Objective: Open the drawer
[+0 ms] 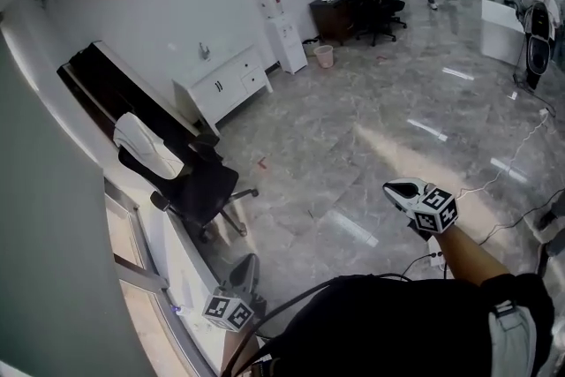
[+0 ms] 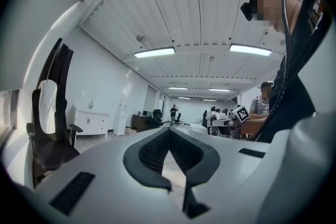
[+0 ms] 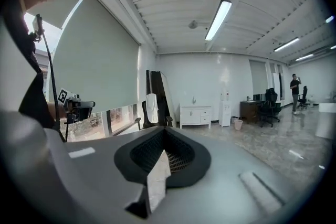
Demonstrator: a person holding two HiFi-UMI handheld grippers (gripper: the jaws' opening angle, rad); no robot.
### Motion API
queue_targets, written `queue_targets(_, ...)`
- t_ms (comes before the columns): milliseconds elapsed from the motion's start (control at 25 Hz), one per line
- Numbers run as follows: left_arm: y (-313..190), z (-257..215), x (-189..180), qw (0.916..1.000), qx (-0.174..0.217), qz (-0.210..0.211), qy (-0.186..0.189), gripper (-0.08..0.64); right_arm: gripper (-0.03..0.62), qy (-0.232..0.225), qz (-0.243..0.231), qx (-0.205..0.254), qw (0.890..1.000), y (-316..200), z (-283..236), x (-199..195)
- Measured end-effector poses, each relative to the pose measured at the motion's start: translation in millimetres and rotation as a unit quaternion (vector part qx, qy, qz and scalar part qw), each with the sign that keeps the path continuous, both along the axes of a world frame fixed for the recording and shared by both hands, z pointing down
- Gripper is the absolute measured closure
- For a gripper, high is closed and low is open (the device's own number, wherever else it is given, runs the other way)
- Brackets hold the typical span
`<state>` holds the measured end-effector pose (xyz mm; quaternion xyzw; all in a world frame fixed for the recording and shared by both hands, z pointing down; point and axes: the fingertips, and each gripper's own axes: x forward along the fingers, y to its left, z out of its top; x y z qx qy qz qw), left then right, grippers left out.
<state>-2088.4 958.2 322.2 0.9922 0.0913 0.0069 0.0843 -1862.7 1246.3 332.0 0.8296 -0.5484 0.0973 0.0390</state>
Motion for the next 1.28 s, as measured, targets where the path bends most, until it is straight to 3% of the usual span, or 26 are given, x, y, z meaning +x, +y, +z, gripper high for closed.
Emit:
queue_targets(320,-116,-6,18,0.9995,0.0,0.032,0.007,0.56,0.595,0.02,0.024,-0.002,1.0,-107,-30,0)
queue_targets(600,-167,15,48,0.9987,-0.017,0.046,-0.011,0.56,0.595,0.011,0.043,-0.014,0.999,-148,-20,20)
queue_targets(920,-157,26,131,0.9977,-0.013,0.065,-0.014,0.56,0.595,0.0,0.062,-0.008,0.998,-134,-11,94)
queue_targets(1280,-92,-1,272,0.999,-0.007,0.043,0.0,0.56,0.595,0.018,0.037,-0.001,0.999,-82,-19,244)
